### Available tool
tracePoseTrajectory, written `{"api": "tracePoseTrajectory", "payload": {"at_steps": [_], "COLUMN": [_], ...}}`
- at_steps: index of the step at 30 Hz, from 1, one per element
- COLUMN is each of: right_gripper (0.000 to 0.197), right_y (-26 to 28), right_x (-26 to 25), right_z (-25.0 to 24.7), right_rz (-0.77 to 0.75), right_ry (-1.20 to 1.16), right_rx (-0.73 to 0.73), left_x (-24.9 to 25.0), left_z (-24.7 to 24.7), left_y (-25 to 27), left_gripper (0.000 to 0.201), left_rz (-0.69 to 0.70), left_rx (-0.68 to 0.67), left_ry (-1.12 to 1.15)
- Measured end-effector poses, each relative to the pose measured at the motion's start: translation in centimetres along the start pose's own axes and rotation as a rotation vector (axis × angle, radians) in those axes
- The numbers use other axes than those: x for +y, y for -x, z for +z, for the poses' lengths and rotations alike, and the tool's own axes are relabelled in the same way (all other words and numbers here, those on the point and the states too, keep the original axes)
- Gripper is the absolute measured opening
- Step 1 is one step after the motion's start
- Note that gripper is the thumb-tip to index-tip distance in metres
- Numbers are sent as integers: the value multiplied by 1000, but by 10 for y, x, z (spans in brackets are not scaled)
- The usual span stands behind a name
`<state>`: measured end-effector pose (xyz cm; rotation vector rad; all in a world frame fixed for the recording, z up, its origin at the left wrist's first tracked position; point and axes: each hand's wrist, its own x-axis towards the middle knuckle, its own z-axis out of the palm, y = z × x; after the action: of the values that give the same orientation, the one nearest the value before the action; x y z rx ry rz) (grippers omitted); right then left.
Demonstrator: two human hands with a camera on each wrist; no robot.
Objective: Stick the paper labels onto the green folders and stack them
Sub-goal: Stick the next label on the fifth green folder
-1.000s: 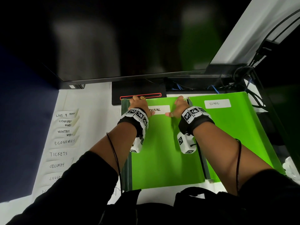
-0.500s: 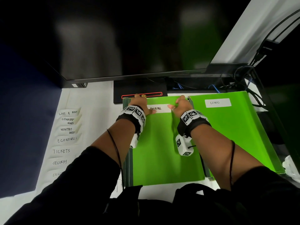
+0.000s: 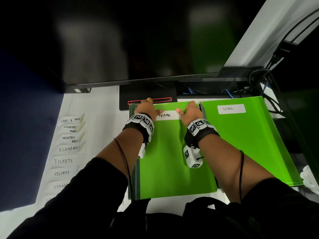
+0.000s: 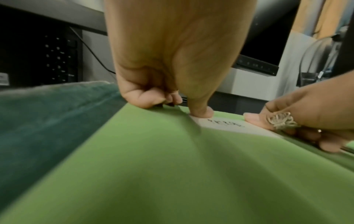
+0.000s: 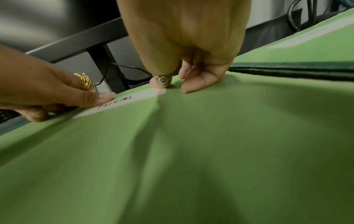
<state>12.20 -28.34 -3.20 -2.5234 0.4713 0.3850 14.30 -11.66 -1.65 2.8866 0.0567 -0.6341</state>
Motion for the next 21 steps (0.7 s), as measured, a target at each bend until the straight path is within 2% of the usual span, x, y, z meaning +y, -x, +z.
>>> {"api": "tracePoseTrajectory", "payload": {"at_steps": [4, 7, 11, 14, 17, 21], "right_gripper": [45, 43, 58, 70, 68, 60], "right_y": [-1, 0, 5, 9, 8, 6], "right_x": [0, 4, 8, 5, 3, 2], "right_z": [-3, -6, -9, -8, -6, -7], "right_rz": [0, -11, -82, -85, -68, -43], "right_ry": [-21, -40, -38, 46, 37, 1], "right_rx": [-16, -49, -95, -116, -94, -106], "left_x": [-2, -5, -4, 5, 7, -2], "left_z": [-9, -10, -2, 7, 15, 19], "left_y": [-1, 2, 7, 14, 17, 12], "left_gripper": [48, 46, 58, 77, 86, 97], "left_rz": [3, 26, -27, -70, -86, -28], "left_rx": [-37, -37, -4, 20, 52, 34], "left_ry": [84, 96, 115, -4, -46, -94]}}
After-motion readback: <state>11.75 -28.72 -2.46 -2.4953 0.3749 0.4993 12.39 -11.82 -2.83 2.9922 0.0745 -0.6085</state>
